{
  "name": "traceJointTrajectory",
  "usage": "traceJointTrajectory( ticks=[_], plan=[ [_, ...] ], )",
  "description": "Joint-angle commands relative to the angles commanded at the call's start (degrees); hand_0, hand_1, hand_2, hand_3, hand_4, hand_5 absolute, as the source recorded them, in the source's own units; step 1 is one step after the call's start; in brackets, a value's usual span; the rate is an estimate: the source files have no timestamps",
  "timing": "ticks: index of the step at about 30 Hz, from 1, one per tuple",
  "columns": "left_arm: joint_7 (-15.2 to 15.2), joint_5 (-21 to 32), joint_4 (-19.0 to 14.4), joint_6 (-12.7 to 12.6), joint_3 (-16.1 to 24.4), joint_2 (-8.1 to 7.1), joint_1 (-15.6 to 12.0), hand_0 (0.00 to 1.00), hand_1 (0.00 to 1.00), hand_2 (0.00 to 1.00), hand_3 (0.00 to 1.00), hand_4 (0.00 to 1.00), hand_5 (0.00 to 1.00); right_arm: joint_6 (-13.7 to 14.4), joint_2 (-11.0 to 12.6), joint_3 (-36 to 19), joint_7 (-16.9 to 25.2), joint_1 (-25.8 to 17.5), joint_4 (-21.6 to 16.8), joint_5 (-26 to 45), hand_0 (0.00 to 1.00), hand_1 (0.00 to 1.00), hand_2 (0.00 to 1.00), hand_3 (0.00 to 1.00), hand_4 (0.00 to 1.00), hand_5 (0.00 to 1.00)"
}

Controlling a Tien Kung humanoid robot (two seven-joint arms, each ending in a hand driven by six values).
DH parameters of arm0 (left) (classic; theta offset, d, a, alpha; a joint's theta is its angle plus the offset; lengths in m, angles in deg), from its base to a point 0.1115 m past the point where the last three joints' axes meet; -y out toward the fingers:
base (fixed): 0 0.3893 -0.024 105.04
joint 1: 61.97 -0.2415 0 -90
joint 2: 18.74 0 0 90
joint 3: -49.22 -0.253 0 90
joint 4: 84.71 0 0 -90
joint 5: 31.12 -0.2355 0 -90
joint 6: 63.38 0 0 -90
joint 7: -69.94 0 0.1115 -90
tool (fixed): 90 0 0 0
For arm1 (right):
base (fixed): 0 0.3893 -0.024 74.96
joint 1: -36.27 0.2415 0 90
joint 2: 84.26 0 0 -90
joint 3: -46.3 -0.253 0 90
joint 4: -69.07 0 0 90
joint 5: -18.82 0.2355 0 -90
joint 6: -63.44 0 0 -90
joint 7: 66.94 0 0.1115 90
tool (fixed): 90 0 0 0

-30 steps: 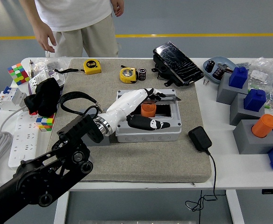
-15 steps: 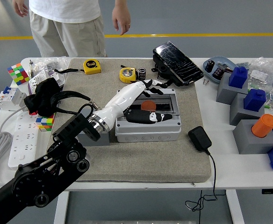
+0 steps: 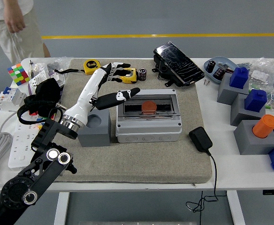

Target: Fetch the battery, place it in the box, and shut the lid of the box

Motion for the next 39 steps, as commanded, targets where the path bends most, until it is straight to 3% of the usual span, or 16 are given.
traceJointTrajectory(
  ticks=[6,14,30,39],
  plan=[
    [3.01,3.89,1.01,-1.60,0.88,-1.51,-3.75,0.550,0.682,0.684,0.729,0.998,0.478,0.00,0.11,-0.44,-0.09,0.36,0.00,-0.17,0.640,0.666,0.675,0.609,0.993,0.600],
    [6.85,5.01,-0.18,-2.38,4.32,-1.84,-6.97,0.546,0.672,0.675,0.723,0.998,0.464,0.00,0.37,-0.50,-0.12,0.92,0.00,-0.34,0.641,0.666,0.675,0.607,0.992,0.599],
    [6.63,4.39,-1.05,-2.27,7.25,-3.20,-10.10,0.533,0.649,0.657,0.712,0.998,0.451,-0.03,0.33,-0.70,-0.15,1.13,0.00,-0.69,0.641,0.666,0.675,0.608,0.993,0.599],
    [6.44,4.01,-1.79,-1.28,8.80,-3.22,-9.88,0.526,0.642,0.655,0.713,0.998,0.445,-0.14,0.35,-0.20,-0.12,1.18,0.00,-0.62,0.641,0.666,0.674,0.608,0.993,0.599]
  ],
)
